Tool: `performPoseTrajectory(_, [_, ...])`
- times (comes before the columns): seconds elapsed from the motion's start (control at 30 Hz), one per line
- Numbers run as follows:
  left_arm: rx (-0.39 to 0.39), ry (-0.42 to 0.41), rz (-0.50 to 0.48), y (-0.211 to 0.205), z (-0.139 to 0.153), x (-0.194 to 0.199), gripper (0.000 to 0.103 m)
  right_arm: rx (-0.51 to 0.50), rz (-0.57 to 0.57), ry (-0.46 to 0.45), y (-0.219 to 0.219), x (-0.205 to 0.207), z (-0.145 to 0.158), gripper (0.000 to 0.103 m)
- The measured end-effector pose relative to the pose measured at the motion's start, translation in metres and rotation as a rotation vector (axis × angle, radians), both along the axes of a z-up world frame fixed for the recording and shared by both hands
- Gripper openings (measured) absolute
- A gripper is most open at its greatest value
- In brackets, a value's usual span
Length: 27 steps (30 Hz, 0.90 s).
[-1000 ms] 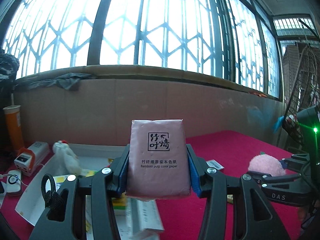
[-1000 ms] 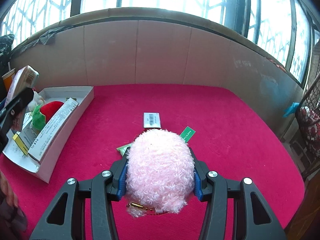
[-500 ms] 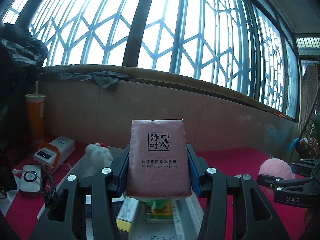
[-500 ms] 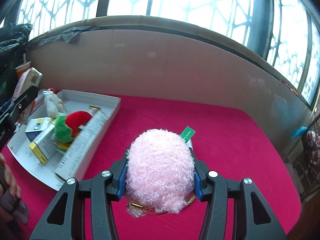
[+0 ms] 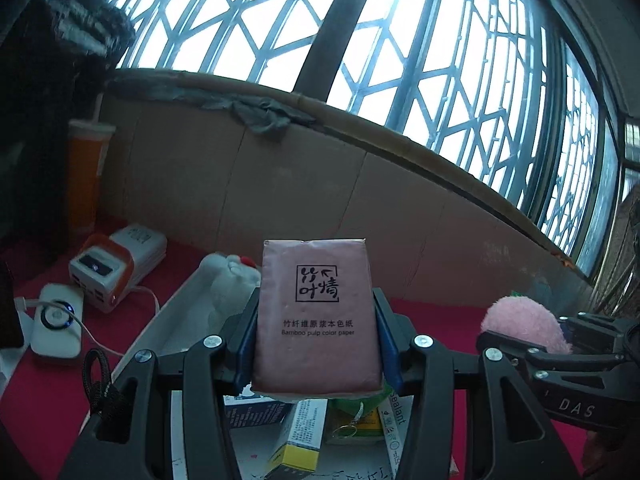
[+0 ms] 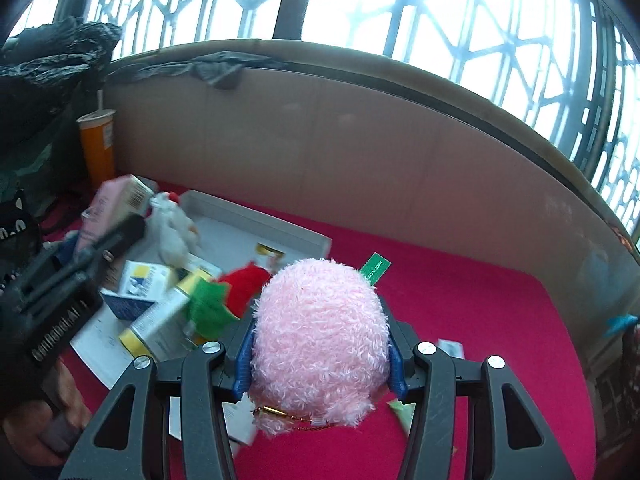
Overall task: Organize objects
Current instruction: 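Lift and carry the tissue pack and pom-pom plush with both grippers over the tray, then release the tissue pack from the left gripper while the right releases the pom-pom plush into the tray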
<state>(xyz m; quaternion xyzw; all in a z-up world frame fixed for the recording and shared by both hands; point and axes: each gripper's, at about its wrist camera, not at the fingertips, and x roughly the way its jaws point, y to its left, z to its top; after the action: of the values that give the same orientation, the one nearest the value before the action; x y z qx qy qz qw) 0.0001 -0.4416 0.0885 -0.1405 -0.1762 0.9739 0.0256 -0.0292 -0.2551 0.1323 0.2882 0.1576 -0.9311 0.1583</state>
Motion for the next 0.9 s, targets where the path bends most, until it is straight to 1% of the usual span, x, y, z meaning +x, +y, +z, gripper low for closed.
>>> performPoseTrajectory(0.1, [0.109, -0.047, -0.016, -0.017, -0.01, -0.009, 0.049, 0.002, 0.018, -0.015, -0.02, -0.007, -0.002, 0.056])
performPoseTrajectory(0.17, [0.16, -0.074, -0.017, -0.025, -0.016, -0.014, 0.049, 0.0, 0.02, -0.034, -0.028, -0.013, -0.005, 0.056])
performPoseTrajectory(0.3, [0.229, -0.115, -0.027, -0.033, -0.028, -0.02, 0.049, -0.002, 0.001, -0.065, -0.041, -0.031, -0.014, 0.056])
performPoseTrajectory(0.37, [0.226, -0.124, -0.034, -0.031, -0.03, -0.022, 0.049, 0.001, -0.017, -0.064, -0.045, -0.042, -0.016, 0.056])
performPoseTrajectory(0.47, [0.208, -0.131, -0.046, -0.026, -0.032, -0.023, 0.049, -0.028, -0.04, -0.081, -0.051, -0.064, -0.015, 0.056])
performPoseTrajectory(0.53, [0.199, -0.132, -0.047, -0.024, -0.032, -0.023, 0.049, -0.058, -0.059, -0.108, -0.054, -0.078, -0.015, 0.058])
performPoseTrajectory(0.6, [0.185, -0.131, -0.036, -0.023, -0.031, -0.022, 0.05, -0.079, -0.053, -0.152, -0.055, -0.088, -0.018, 0.06])
performPoseTrajectory(0.63, [0.18, -0.127, -0.033, -0.022, -0.031, -0.022, 0.054, -0.087, -0.052, -0.177, -0.055, -0.091, -0.022, 0.061])
performPoseTrajectory(0.67, [0.178, -0.124, -0.033, -0.022, -0.031, -0.022, 0.062, -0.093, -0.054, -0.187, -0.054, -0.091, -0.024, 0.066])
performPoseTrajectory(0.7, [0.18, -0.12, -0.034, -0.022, -0.03, -0.022, 0.067, -0.105, -0.054, -0.189, -0.052, -0.089, -0.026, 0.074])
performPoseTrajectory(0.73, [0.179, -0.121, -0.026, -0.022, -0.03, -0.021, 0.073, -0.111, -0.062, -0.182, -0.049, -0.088, -0.026, 0.075])
performPoseTrajectory(0.77, [0.176, -0.123, -0.014, -0.022, -0.03, -0.021, 0.082, -0.124, -0.074, -0.175, -0.045, -0.085, -0.026, 0.078])
performPoseTrajectory(0.83, [0.193, -0.113, -0.005, -0.025, -0.03, -0.019, 0.092, -0.147, -0.075, -0.181, -0.039, -0.084, -0.025, 0.081])
performPoseTrajectory(0.9, [0.21, -0.093, -0.004, -0.028, -0.03, -0.017, 0.095, -0.158, -0.083, -0.169, -0.029, -0.081, -0.022, 0.083])
